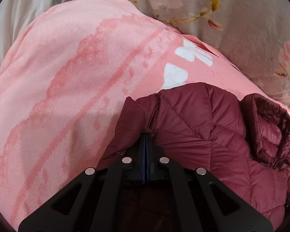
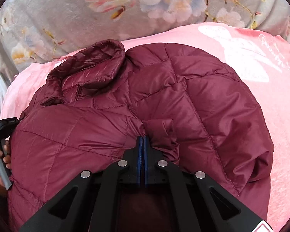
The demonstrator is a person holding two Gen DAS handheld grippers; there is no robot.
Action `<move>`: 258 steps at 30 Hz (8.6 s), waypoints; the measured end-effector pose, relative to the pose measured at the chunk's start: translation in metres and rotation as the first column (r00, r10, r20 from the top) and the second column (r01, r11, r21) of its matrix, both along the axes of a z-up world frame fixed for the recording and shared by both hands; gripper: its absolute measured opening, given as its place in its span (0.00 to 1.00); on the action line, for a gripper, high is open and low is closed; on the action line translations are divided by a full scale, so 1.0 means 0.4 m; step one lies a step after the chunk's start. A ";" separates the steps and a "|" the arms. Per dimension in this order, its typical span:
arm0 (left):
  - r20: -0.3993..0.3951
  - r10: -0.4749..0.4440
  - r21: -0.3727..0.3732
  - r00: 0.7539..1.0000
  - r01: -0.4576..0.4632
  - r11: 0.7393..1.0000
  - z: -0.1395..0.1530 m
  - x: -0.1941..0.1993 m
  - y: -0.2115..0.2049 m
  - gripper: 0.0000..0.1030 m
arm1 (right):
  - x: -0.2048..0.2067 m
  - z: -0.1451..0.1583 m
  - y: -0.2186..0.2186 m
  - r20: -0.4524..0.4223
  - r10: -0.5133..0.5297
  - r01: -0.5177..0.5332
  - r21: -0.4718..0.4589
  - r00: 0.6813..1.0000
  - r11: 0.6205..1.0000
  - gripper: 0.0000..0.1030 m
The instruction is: Fold large clothes
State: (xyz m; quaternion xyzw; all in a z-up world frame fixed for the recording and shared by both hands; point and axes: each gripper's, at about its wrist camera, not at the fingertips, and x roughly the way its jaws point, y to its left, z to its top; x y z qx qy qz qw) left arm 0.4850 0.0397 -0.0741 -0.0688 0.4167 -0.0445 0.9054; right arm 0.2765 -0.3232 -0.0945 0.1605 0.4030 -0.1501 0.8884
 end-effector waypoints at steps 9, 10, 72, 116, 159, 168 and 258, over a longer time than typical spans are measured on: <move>-0.018 -0.024 0.019 1.000 0.024 1.000 0.061 -0.048 -0.027 0.08 | -0.021 0.052 -0.010 0.000 -0.017 0.017 0.074 1.000 0.997 0.16; -0.011 -0.050 -0.033 0.999 0.049 0.998 0.083 -0.061 -0.030 0.12 | -0.019 0.076 -0.005 0.028 -0.010 0.008 0.088 1.000 0.996 0.17; -0.155 -0.255 -0.277 0.954 0.205 0.939 0.093 0.178 -0.372 0.38 | 0.440 0.089 -0.075 0.036 0.049 -0.056 0.198 0.998 0.979 0.17; 0.030 -0.297 0.263 0.954 0.279 0.924 -0.023 0.035 -0.475 0.33 | 0.410 -0.001 0.008 -0.076 0.126 -0.134 -0.110 0.989 0.985 0.06; -0.165 -0.205 -0.250 0.965 0.160 0.955 0.033 -0.841 0.359 0.08 | -0.901 0.146 0.019 0.064 -0.093 0.071 0.285 0.994 0.956 0.05; -0.004 -0.260 -0.291 0.966 0.248 0.924 0.251 -1.040 0.452 0.05 | -1.097 0.368 0.129 0.204 0.011 -0.024 0.058 0.979 0.998 0.03; 0.051 -0.297 0.255 0.953 0.275 0.927 0.023 -0.439 -0.313 0.81 | -0.128 0.075 0.163 0.024 0.130 -0.130 0.005 0.991 0.991 0.00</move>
